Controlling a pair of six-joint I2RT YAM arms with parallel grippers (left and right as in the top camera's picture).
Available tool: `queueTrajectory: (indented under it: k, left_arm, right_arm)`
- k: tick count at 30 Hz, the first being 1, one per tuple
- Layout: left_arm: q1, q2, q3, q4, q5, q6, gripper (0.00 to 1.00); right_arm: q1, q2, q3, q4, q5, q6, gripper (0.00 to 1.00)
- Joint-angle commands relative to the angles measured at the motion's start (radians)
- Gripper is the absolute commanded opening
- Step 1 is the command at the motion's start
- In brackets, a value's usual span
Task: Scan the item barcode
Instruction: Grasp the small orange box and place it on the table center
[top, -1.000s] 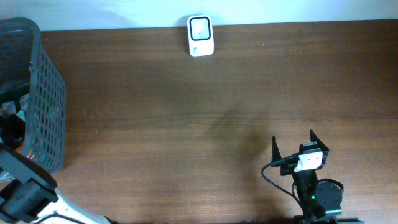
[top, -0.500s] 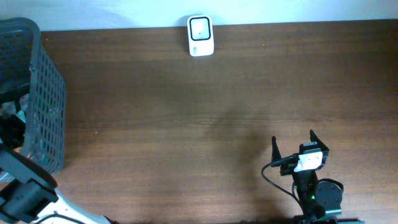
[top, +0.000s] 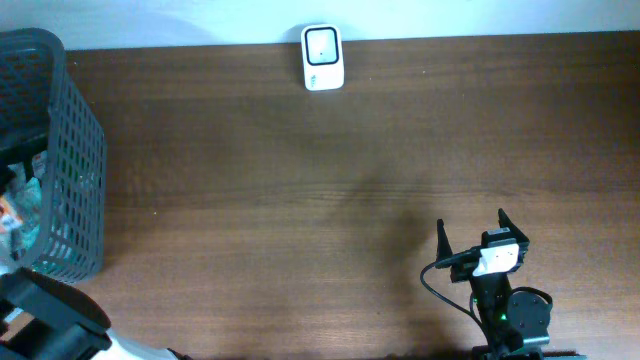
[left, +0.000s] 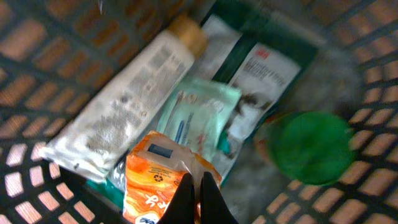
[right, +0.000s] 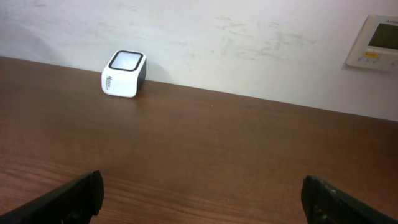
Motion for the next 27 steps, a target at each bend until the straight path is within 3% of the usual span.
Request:
queueTrajectory:
  k: [1,7,10,14,21,27]
  left_arm:
    - [-0.08,-0.181,0.147,0.005,0.027,-0.009,0.0]
    - [-0.385,-0.4,0.171,-0.071,0.027,-0.01,0.0]
    - [-0.605,-0.393,0.148,-0.178,0.026,-0.035,0.0]
    - [-0.77,-0.338,0.031,-0.22,0.057,-0.127,0.0]
    - [-0.998,-0.154,-0.332,0.08,0.08,-0.296,0.0]
    - [-1.073,0.056,-0.365,0.23,0.079,-0.31,0.0]
  right_arm:
    - [-0.002,-0.007,-0.009,0.0,-0.005,-0.006,0.98]
    - [-0.002,-0.007,-0.009,0.0,-0.005,-0.006,0.98]
    - [-0.002,-0.007,-0.009,0.0,-0.005,-0.006,0.99]
    - [-0.002,-0.007,-0.009,0.0,-0.005,-0.006,0.98]
    - [-0.002,-0.007,-0.009,0.0,-0.005,-0.006,0.98]
    - [-0.002,-0.007,-0.009,0.0,-0.005,-0.006,0.98]
